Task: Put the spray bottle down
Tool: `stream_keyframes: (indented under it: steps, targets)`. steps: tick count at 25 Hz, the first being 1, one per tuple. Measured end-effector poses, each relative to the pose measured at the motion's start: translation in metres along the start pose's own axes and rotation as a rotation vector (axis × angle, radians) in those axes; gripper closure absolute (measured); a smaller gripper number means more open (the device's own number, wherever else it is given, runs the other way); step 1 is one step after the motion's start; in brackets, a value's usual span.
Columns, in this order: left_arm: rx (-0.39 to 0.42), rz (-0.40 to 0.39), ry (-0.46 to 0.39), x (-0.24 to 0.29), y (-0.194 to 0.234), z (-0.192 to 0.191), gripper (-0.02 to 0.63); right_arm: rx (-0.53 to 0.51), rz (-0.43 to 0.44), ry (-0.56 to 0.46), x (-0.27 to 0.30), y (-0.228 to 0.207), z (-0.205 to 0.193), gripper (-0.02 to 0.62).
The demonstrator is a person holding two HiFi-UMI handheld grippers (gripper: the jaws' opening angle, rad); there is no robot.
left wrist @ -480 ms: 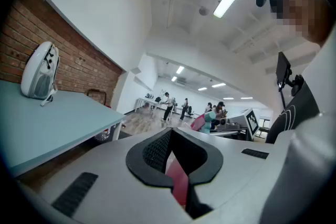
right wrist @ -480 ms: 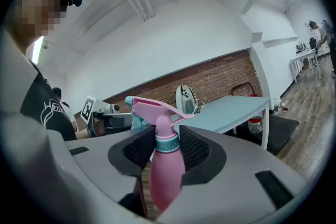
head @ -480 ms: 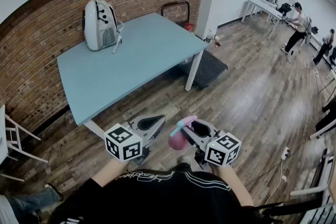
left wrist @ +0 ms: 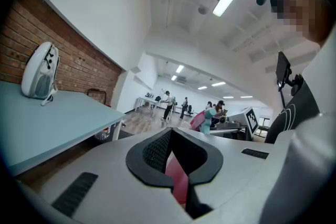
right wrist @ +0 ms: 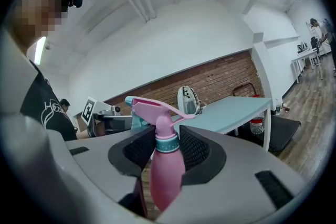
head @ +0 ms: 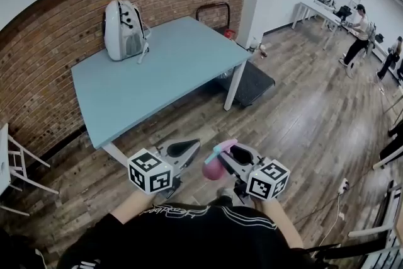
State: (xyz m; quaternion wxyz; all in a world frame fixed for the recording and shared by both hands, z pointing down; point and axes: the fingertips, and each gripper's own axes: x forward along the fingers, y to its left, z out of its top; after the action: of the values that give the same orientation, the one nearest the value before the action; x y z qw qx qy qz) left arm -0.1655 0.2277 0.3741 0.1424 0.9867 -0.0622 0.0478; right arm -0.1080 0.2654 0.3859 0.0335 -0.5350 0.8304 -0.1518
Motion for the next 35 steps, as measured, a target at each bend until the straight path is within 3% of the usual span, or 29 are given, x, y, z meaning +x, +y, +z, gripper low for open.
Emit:
stream_keyframes:
  steps: [23, 35]
  targets:
    - [-0.005, 0.015, -0.051, -0.001, 0.028, 0.019, 0.600, 0.001, -0.009, 0.001, 0.020, -0.015, 0.020, 0.454]
    - [-0.019, 0.133, -0.025, 0.050, 0.115, 0.025, 0.600, 0.027, 0.097, 0.029, 0.094, -0.100, 0.030, 0.454]
